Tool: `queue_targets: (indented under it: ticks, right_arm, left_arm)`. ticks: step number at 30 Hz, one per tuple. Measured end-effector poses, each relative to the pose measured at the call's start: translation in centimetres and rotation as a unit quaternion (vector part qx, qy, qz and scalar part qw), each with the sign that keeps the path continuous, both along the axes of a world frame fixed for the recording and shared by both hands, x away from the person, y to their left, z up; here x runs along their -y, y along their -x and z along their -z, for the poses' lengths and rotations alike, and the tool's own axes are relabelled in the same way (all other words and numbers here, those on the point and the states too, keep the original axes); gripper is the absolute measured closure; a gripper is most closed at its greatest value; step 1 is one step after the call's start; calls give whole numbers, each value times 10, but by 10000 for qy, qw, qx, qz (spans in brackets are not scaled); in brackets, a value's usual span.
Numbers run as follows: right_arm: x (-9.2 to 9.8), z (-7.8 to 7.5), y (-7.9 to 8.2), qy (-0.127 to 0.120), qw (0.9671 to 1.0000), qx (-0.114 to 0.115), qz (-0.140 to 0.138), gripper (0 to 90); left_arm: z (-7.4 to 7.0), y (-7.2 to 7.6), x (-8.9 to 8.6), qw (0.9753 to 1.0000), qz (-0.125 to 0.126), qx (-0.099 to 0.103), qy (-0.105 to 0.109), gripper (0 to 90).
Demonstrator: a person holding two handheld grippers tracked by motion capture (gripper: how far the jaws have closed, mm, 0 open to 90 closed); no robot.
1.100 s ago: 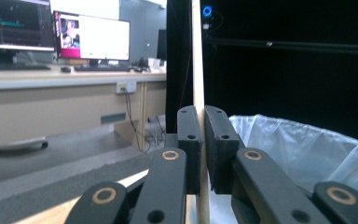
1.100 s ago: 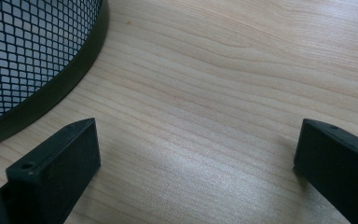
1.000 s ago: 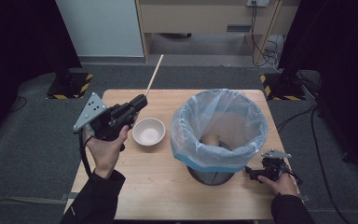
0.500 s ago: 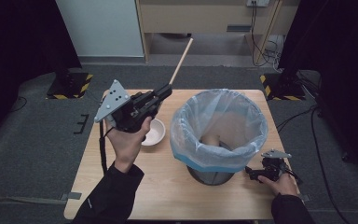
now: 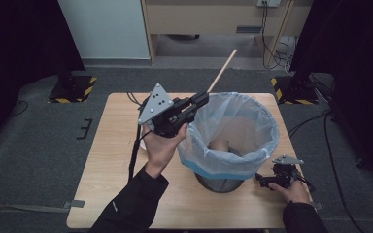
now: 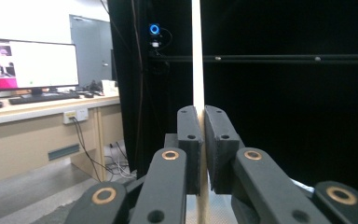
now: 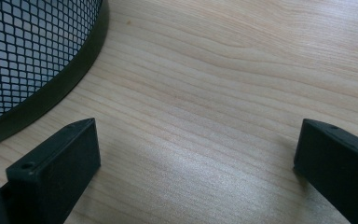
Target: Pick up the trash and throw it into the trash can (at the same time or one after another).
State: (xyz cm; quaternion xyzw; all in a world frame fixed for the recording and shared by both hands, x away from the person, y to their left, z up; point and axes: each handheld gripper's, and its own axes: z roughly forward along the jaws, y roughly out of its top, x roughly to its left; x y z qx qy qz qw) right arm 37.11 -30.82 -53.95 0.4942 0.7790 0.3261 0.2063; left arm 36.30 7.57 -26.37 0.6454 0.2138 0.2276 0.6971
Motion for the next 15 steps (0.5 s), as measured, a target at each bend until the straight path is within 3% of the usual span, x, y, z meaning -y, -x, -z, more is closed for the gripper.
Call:
queue_targets:
  ticks: [7, 13, 15]
  right_arm:
    - [0, 0, 0, -1, 10000, -1, 0, 5]
    - [0, 0, 0, 0, 10000, -2, 0, 5]
    - [0, 0, 0, 0, 10000, 0, 0, 5]
  left_arm:
    - [11, -7, 24, 9994, 162, -155, -246, 851]
    - [16, -11, 33, 9984, 352, -287, -336, 843]
    - [19, -13, 33, 9978, 475, -350, -292, 766]
